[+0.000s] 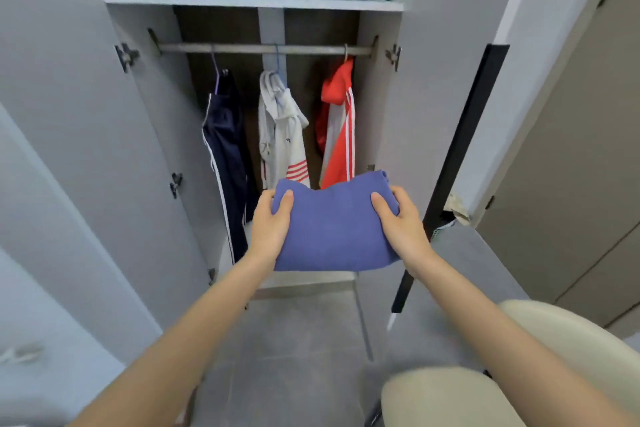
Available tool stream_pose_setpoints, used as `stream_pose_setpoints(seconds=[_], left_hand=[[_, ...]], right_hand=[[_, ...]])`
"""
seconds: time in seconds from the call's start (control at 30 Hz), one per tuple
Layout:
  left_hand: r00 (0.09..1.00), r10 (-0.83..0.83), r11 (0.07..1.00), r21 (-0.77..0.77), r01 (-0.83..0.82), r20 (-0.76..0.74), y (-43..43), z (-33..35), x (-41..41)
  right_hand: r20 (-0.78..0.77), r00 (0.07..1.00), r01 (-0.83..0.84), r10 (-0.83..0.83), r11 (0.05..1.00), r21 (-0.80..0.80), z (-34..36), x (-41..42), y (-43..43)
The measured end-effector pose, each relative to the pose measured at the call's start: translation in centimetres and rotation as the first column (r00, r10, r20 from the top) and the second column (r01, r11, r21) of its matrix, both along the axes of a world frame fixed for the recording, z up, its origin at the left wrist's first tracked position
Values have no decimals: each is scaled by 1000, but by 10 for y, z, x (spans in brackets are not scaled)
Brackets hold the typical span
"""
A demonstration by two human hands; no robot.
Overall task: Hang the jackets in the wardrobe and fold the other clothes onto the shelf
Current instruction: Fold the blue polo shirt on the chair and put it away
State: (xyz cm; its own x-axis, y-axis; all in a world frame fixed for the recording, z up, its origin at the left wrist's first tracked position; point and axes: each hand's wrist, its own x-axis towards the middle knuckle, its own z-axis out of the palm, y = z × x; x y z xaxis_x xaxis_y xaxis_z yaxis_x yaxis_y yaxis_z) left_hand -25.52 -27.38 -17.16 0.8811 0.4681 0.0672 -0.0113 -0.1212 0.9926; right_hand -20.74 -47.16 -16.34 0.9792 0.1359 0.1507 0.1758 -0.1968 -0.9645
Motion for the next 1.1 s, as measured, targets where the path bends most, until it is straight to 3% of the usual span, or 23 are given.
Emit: stream_pose_setpoints(seconds=[0.27,0.57,1.1], left_hand=[[979,25,997,70,-40,203,51,135,17],[936,42,990,113,-86,349,85,224,88],[845,69,935,262,-241,530,154,366,299]], right_hand=[[193,980,-65,51,996,68,127,32,48],[406,914,-64,7,990,128,214,113,88],[519,853,-33,-56,986,161,349,335,163]])
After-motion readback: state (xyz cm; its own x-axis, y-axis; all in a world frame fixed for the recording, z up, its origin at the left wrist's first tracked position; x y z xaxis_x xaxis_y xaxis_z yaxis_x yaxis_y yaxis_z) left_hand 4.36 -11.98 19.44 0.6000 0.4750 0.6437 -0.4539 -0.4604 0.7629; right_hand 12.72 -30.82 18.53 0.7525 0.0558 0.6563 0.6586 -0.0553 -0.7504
